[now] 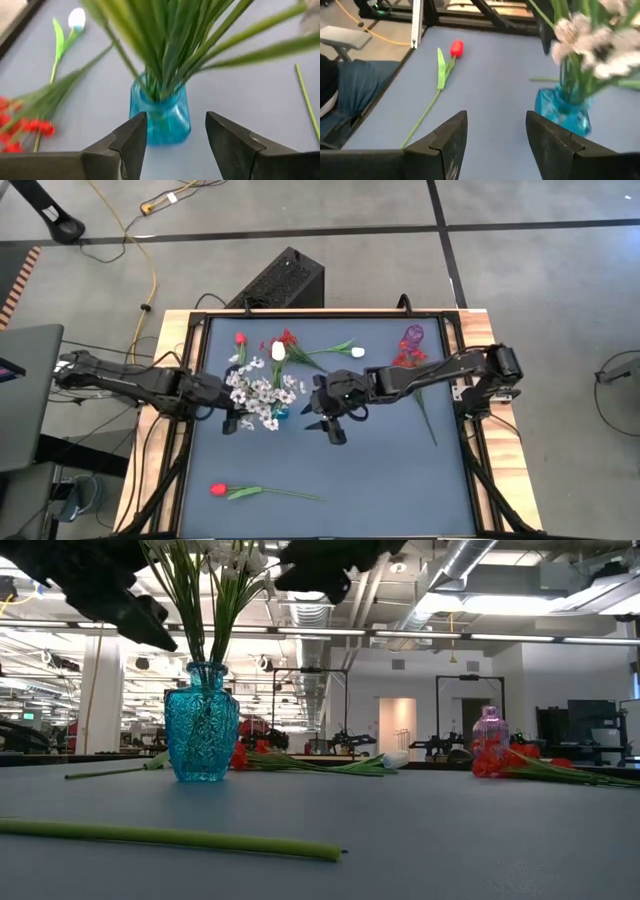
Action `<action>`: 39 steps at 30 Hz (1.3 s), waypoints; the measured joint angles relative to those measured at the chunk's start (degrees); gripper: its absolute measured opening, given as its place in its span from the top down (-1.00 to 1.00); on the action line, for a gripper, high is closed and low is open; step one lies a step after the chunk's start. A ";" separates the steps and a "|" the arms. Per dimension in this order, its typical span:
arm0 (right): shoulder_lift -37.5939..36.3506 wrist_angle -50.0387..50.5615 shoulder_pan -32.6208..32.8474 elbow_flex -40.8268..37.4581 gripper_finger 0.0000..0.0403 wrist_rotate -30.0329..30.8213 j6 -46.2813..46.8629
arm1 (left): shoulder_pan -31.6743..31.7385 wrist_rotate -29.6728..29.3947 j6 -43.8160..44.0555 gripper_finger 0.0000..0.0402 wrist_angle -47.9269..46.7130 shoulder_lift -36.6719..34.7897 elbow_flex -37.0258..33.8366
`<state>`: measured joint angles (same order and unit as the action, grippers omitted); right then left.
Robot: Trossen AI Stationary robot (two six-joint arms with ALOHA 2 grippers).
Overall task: Sort flowers into vase by color
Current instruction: Put the white flower into the blue vase
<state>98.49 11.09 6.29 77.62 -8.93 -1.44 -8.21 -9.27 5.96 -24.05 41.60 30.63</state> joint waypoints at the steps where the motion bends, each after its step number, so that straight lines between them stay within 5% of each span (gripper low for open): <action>1: -0.40 1.99 -0.03 0.00 -0.12 -0.02 0.00 | 0.00 0.01 0.87 0.05 -2.31 0.00 0.87; 10: -0.67 15.99 -1.87 -0.77 -0.12 0.89 0.65 | -0.01 -1.02 7.28 0.05 -11.86 -0.02 2.58; 21: -0.77 10.38 -15.40 -12.45 0.00 1.35 -1.68 | -0.02 -1.33 6.77 0.05 -12.13 -3.04 2.58; 30: -0.70 3.04 -32.79 -12.35 0.03 -1.53 -13.65 | -0.02 -6.15 8.11 0.05 -12.60 -10.75 2.58; 39: 9.42 1.12 -40.58 -8.48 0.03 -6.45 -20.03 | 0.00 -10.73 7.19 0.05 -12.42 -12.35 2.58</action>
<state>107.92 12.21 -34.29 69.14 -15.38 -21.47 -8.21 -20.01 13.15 -36.47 29.25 33.21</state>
